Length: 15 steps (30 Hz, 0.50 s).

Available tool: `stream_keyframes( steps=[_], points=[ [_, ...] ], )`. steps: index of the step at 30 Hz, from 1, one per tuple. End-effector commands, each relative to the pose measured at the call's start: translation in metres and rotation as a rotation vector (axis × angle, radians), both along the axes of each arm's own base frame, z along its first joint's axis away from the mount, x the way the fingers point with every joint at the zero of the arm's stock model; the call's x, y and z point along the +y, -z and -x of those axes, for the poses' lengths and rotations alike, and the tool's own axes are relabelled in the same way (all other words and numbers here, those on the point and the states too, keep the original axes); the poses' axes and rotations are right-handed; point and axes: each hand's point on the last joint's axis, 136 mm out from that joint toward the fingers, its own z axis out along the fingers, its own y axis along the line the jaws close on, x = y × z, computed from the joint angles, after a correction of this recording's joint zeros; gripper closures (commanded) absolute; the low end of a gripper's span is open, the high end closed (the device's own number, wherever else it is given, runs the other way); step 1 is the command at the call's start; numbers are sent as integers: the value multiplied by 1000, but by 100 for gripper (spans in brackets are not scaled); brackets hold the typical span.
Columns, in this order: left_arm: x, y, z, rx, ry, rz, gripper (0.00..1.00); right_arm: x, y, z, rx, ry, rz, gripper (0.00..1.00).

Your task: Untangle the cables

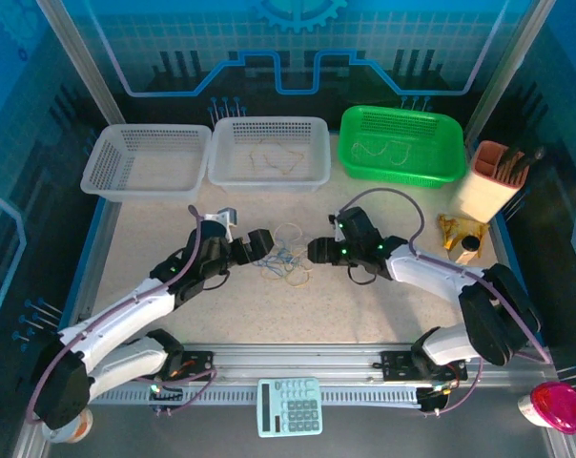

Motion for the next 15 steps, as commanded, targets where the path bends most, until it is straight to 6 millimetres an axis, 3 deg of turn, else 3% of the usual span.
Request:
stream_keyframes(
  steps=[1, 3, 6, 15],
  points=[
    [5, 0, -5, 15, -27, -19, 1, 9, -14, -18, -82, -75, 73, 35],
    [6, 1, -6, 25, -31, -14, 1, 21, -19, -29, -107, -129, 68, 37],
    [5, 2, -8, 34, -30, -9, 1, 34, -13, -38, -96, -182, 54, 45],
    [6, -2, -8, 35, -32, 9, 1, 55, 19, -58, -27, -227, 73, 55]
  ],
)
